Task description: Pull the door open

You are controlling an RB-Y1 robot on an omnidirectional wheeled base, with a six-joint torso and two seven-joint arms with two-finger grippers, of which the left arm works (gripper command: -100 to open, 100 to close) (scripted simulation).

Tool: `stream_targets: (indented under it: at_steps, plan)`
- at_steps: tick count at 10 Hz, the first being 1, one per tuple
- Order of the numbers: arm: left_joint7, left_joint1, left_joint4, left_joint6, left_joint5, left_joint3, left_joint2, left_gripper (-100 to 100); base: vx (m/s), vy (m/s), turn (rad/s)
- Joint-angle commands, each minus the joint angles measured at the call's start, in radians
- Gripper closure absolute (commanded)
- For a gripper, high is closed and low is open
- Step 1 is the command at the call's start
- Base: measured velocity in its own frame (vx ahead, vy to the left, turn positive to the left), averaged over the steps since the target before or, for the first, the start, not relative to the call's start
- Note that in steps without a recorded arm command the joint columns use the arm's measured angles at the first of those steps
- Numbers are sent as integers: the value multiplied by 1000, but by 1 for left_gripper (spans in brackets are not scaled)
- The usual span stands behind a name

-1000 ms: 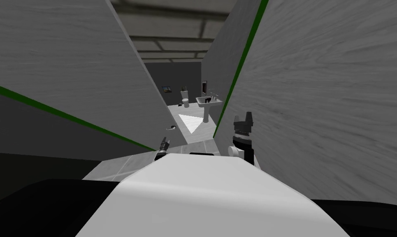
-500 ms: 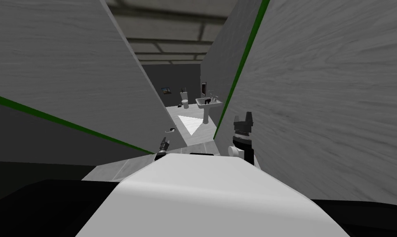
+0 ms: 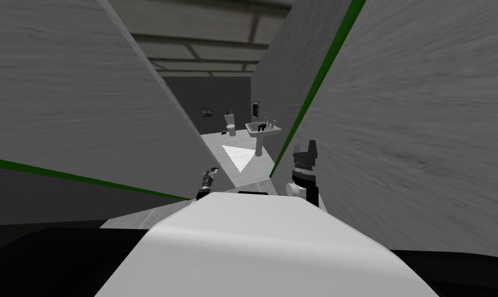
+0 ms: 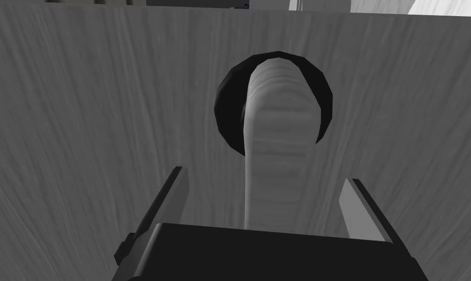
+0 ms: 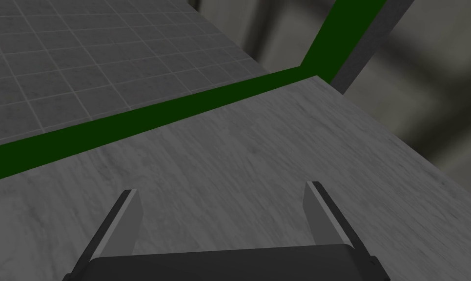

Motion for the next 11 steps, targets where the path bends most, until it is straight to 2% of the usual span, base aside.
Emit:
stream_targets:
  at_steps: [1,2,7,11]
  plan:
    - [0,0,0,0,0,0,0,-100,84,37,-10]
    - [0,0,0,0,0,0,0,100,-10,-3,6]
    - [0,0,0,0,0,0,0,100,-17,-6,2]
    - [33,36,-20,-39,-32,-48,20,100,-159,41,-56]
